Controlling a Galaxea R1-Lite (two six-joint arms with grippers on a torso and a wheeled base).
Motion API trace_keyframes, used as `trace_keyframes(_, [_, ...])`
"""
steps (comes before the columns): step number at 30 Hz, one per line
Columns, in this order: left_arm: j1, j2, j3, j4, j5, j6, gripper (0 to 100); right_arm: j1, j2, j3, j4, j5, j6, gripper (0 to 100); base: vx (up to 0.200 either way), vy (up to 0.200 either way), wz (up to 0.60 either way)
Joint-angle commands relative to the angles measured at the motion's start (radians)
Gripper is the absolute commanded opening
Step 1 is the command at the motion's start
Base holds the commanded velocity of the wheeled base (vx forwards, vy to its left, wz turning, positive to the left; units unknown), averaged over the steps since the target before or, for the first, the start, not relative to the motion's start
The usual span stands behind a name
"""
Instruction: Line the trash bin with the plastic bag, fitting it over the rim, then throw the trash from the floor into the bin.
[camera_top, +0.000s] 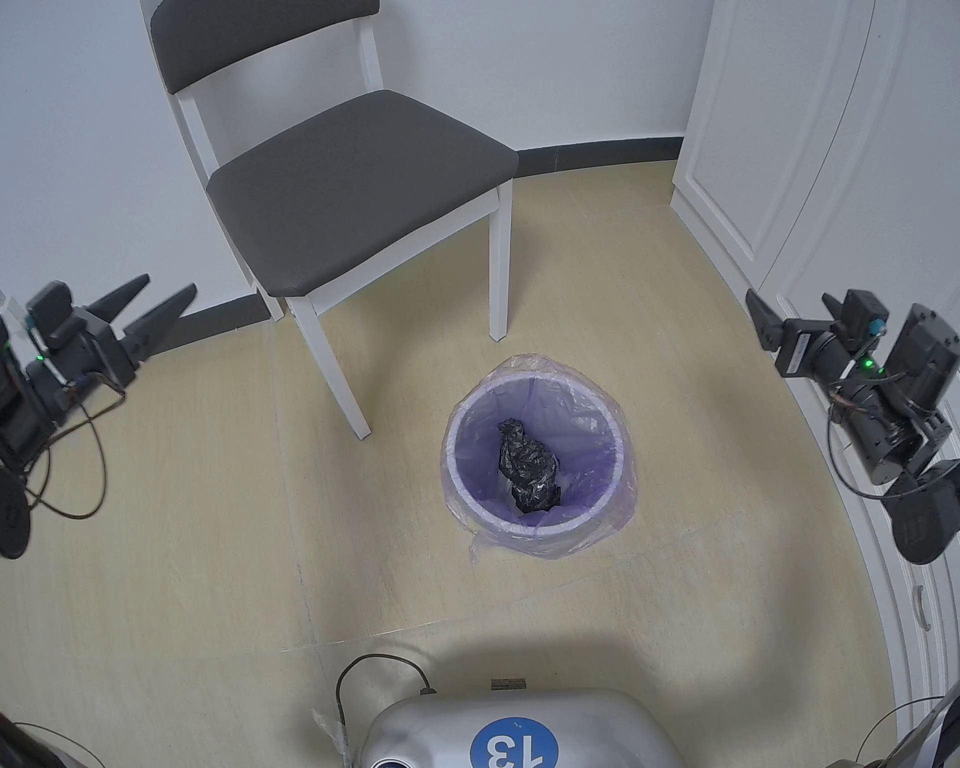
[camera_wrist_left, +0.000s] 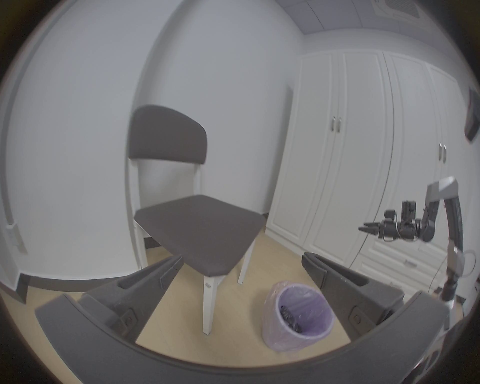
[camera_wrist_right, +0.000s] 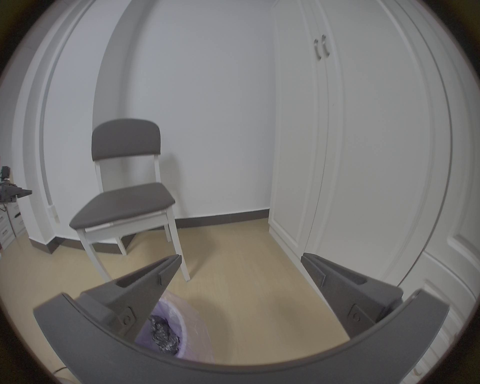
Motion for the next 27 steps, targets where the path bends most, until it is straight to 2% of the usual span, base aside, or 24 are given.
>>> trace_keyframes(1, [0.149, -0.632, 0.026, 0.317, -0.043, -0.277, 100, -0.004, -0.585, 0.199, 0.163, -0.045, 0.008, 100, 0.0, 0.0, 0.0])
trace_keyframes(2, [0.149, -0.699, 0.028, 0.346, -0.046, -0.305, 100, -0.011, -0.684, 0.248, 0.191, -0.068, 0.005, 100, 0.0, 0.0, 0.0])
trace_keyframes(3, [0.149, -0.699, 0.028, 0.346, -0.046, -0.305, 100, -0.011, -0.684, 0.248, 0.191, -0.068, 0.005, 100, 0.0, 0.0, 0.0])
trace_keyframes(4, [0.148, -0.782, 0.017, 0.38, -0.045, -0.316, 100, -0.034, -0.819, 0.278, 0.266, -0.079, 0.011, 100, 0.0, 0.0, 0.0])
trace_keyframes(7, [0.145, -0.933, 0.031, 0.449, -0.045, -0.354, 100, -0.122, -1.031, 0.324, 0.42, -0.076, 0.054, 100, 0.0, 0.0, 0.0])
trace_keyframes(10, [0.146, -1.098, 0.045, 0.591, -0.045, -0.42, 100, -0.146, -1.266, 0.324, 0.657, -0.071, 0.091, 100, 0.0, 0.0, 0.0])
trace_keyframes(11, [0.146, -1.106, 0.045, 0.599, -0.045, -0.423, 100, -0.146, -1.276, 0.323, 0.673, -0.071, 0.091, 100, 0.0, 0.0, 0.0])
trace_keyframes(12, [0.145, -1.193, 0.033, 0.702, -0.045, -0.439, 100, -0.139, -1.418, 0.286, 0.874, -0.065, 0.093, 100, 0.0, 0.0, 0.0])
trace_keyframes(13, [0.145, -1.198, 0.033, 0.71, -0.045, -0.439, 100, -0.139, -1.427, 0.281, 0.889, -0.064, 0.093, 100, 0.0, 0.0, 0.0])
trace_keyframes(14, [0.139, -1.261, 0.025, 0.788, -0.046, -0.435, 100, -0.12, -1.522, 0.237, 1.082, -0.057, 0.093, 100, 0.0, 0.0, 0.0])
trace_keyframes(16, [0.14, -1.313, 0.02, 0.852, -0.048, -0.434, 100, -0.116, -1.56, 0.194, 1.207, -0.067, 0.116, 100, 0.0, 0.0, 0.0])
trace_keyframes(18, [0.137, -1.335, 0.017, 0.88, -0.048, -0.431, 100, -0.117, -1.556, 0.171, 1.208, -0.08, 0.159, 100, 0.0, 0.0, 0.0])
trace_keyframes(19, [0.137, -1.353, 0.008, 0.91, -0.05, -0.431, 100, -0.131, -1.551, 0.128, 1.22, -0.093, 0.221, 100, 0.0, 0.0, 0.0])
trace_keyframes(23, [0.117, -1.387, -0.023, 0.976, -0.053, -0.423, 100, -0.241, -1.576, 0.116, 1.289, -0.076, 0.231, 100, 0.0, 0.0, 0.0])
trace_keyframes(24, [0.111, -1.39, -0.026, 0.986, -0.054, -0.422, 100, -0.246, -1.58, 0.117, 1.297, -0.073, 0.231, 100, 0.0, 0.0, 0.0])
trace_keyframes(25, [0.083, -1.404, -0.058, 1.053, -0.059, -0.403, 100, -0.269, -1.628, 0.136, 1.348, -0.036, 0.228, 100, 0.0, 0.0, 0.0])
trace_keyframes(27, [0.083, -1.407, -0.084, 1.108, -0.059, -0.382, 100, -0.269, -1.648, 0.152, 1.374, -0.022, 0.221, 100, 0.0, 0.0, 0.0])
